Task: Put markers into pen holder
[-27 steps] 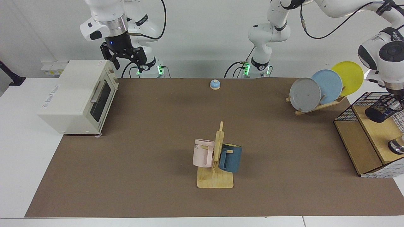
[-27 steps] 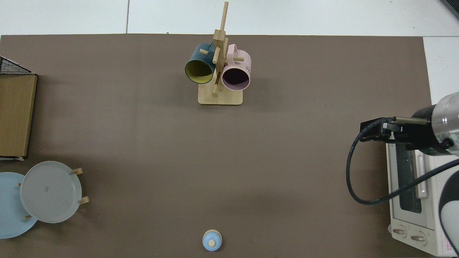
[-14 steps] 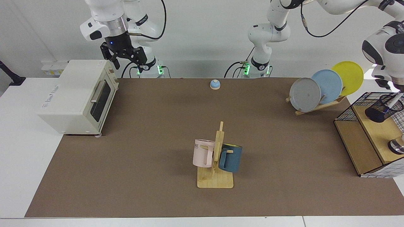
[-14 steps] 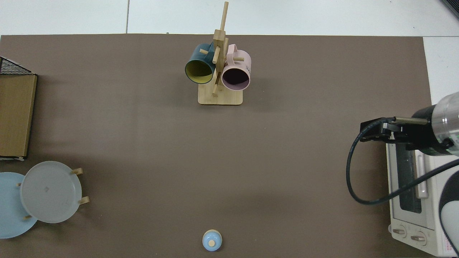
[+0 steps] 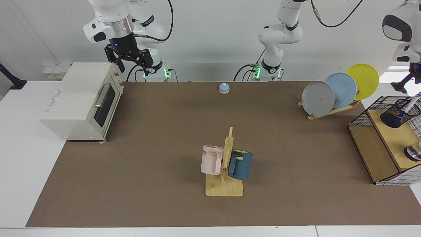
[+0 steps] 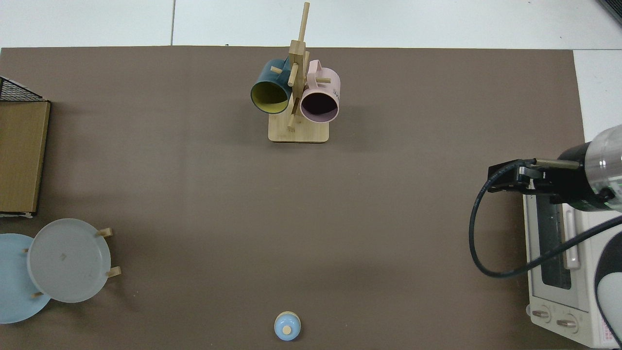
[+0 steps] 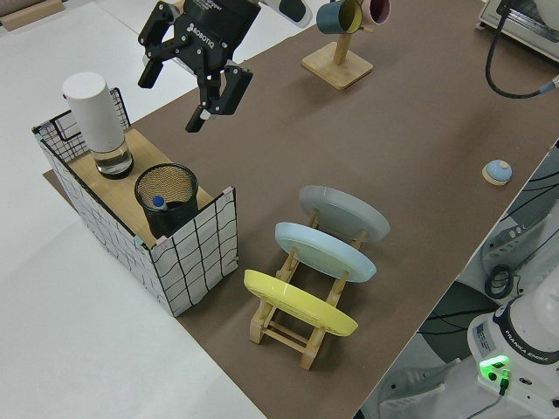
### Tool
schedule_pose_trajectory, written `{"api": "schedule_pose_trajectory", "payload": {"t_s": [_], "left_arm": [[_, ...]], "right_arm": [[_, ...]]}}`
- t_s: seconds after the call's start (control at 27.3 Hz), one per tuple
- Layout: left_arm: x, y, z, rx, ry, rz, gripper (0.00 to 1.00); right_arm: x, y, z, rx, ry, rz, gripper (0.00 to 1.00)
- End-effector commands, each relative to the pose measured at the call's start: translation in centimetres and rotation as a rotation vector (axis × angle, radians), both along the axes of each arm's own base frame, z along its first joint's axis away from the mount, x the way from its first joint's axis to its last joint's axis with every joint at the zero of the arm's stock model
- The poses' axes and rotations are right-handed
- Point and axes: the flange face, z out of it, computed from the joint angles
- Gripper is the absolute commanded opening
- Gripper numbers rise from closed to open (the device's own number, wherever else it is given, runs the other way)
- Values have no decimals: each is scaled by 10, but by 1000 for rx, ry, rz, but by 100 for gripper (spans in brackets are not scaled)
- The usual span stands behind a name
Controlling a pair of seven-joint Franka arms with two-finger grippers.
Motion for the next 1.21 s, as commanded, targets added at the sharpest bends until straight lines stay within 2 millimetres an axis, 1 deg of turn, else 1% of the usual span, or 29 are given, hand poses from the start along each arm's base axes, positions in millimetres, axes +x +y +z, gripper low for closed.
{"api": "schedule_pose_trajectory", "payload": {"t_s": [0.0,0.11,0.18,0.29,0.33,0.44,0.55,0.62,0.7,0.77,0.81,0.95,1.1,1.17], "left_arm": [[-23,-31,24,-118,-24,75,100],[-31,-44,23,-216,-24,222,100],[-33,-63,25,-280,-35,314,100],[-37,-96,31,-331,-72,405,100],[-39,-111,35,-345,-94,451,100],[-43,-150,36,-413,-122,595,100],[-53,-175,32,-472,-117,809,100],[-56,-181,31,-501,-133,939,100],[-56,-191,30,-537,-136,1011,100],[-53,-206,35,-587,-150,1069,100],[-52,-211,34,-593,-152,1092,100],[-50,-235,35,-593,-161,1117,100],[-48,-243,32,-598,-149,1104,100],[-48,-243,37,-618,-140,1114,100]], "right_arm": [[1,-1,3,15,0,-20,100],[1,-1,3,15,0,-20,100],[1,-1,3,15,0,-20,100],[1,-1,3,15,0,-20,100],[1,-1,3,15,0,-20,100],[1,-1,3,15,0,-20,100],[1,-1,3,15,0,-20,100],[1,-1,3,15,0,-20,100],[1,-1,3,15,0,-20,100],[1,-1,3,15,0,-20,100],[1,-1,3,15,0,-20,100],[1,-1,3,15,0,-20,100],[1,-1,3,15,0,-20,100],[1,-1,3,15,0,-20,100]]}}
